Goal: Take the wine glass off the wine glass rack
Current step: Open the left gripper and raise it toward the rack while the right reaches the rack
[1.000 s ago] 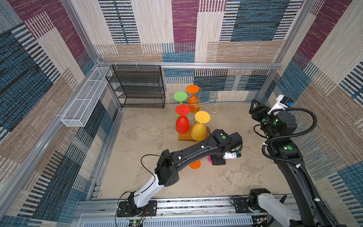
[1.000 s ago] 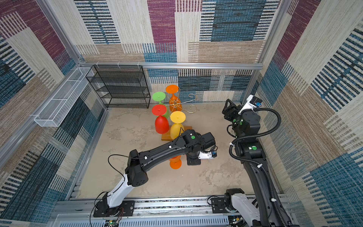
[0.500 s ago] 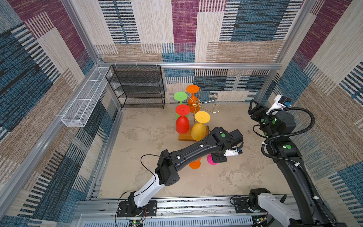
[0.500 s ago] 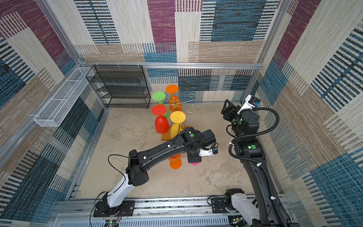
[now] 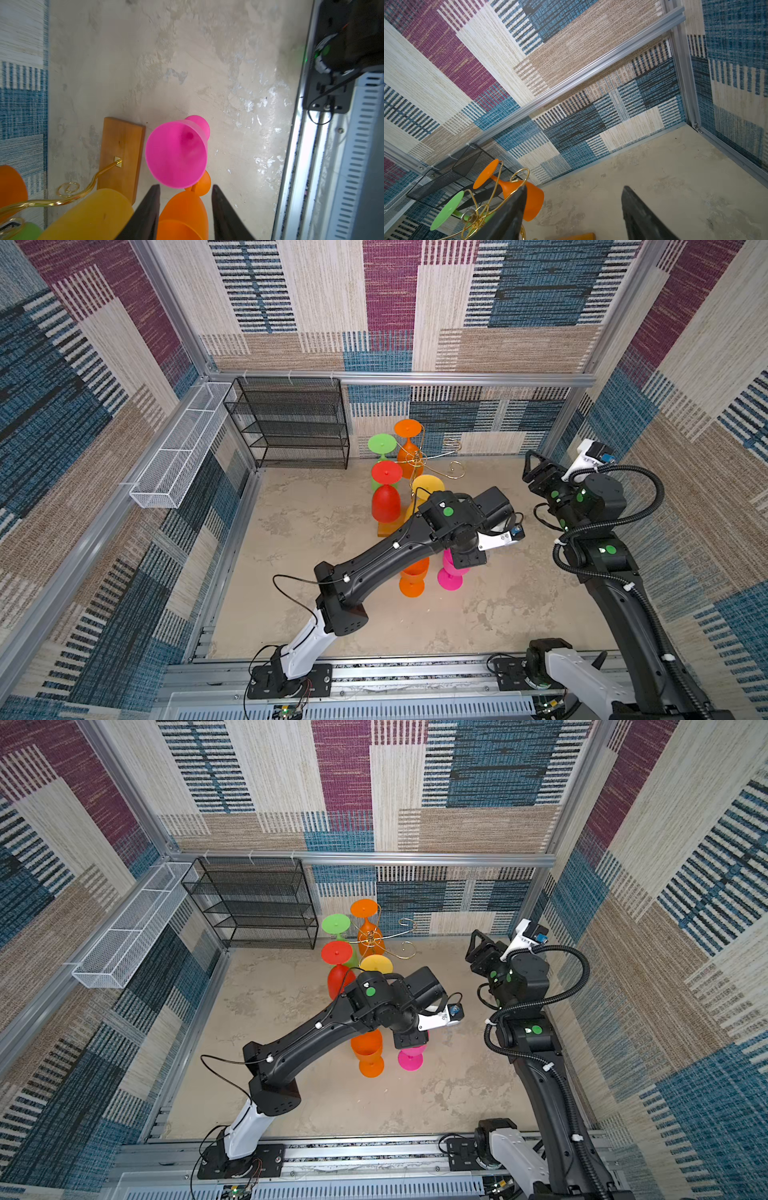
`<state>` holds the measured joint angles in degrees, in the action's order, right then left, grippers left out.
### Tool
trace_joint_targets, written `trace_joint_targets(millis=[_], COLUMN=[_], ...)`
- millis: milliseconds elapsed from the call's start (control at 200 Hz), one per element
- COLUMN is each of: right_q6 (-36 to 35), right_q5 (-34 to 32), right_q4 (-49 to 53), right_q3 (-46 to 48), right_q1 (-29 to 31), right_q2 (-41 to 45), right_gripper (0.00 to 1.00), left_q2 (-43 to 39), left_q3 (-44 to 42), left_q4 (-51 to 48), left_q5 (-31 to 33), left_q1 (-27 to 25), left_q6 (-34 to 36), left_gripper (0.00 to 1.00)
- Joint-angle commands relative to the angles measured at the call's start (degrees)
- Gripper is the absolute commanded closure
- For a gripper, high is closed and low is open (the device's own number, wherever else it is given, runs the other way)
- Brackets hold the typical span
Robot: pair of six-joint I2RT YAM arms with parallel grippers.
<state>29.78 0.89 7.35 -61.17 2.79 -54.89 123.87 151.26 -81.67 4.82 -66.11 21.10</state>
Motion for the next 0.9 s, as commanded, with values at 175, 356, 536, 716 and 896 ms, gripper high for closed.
trace_joint_targets(millis=[175,356,536,716,896], right_q6=[6.30,14.17,12.35,12.41,12.22], right_q5=[19.80,34.88,34.29,34.18,34.92], right_q4=[-2.39,-9.73,-8.01,-8.30,-7.53], right_q3=[-2.64,-0.33,-2.03,-3.27,-4.40], right_q1=[0.03,0.58,6.77,10.93,12.98], right_q2=[-2.47,-5.94,-9.78,-12.91,-14.54], right_gripper=[0.28,0.31,0.32,0.32,0.34], left_q2=[-19.38,-36.65,-51.48,-60.33,-63.25], left_q3=[-12.57,-33.53,-49.98,-58.81,-61.73], left_q4=[15.70,33.71,43.94,48.19,48.88], left_q5=[-6.99,3.50,3.97,7.01,8.71], left_q1=[1.29,3.38,13.79,18.68,20.91], left_q6=[-7.08,-9.53,-17.52,-19.61,-19.76], left_gripper=[0.56,0.55,0.47,0.43,0.42])
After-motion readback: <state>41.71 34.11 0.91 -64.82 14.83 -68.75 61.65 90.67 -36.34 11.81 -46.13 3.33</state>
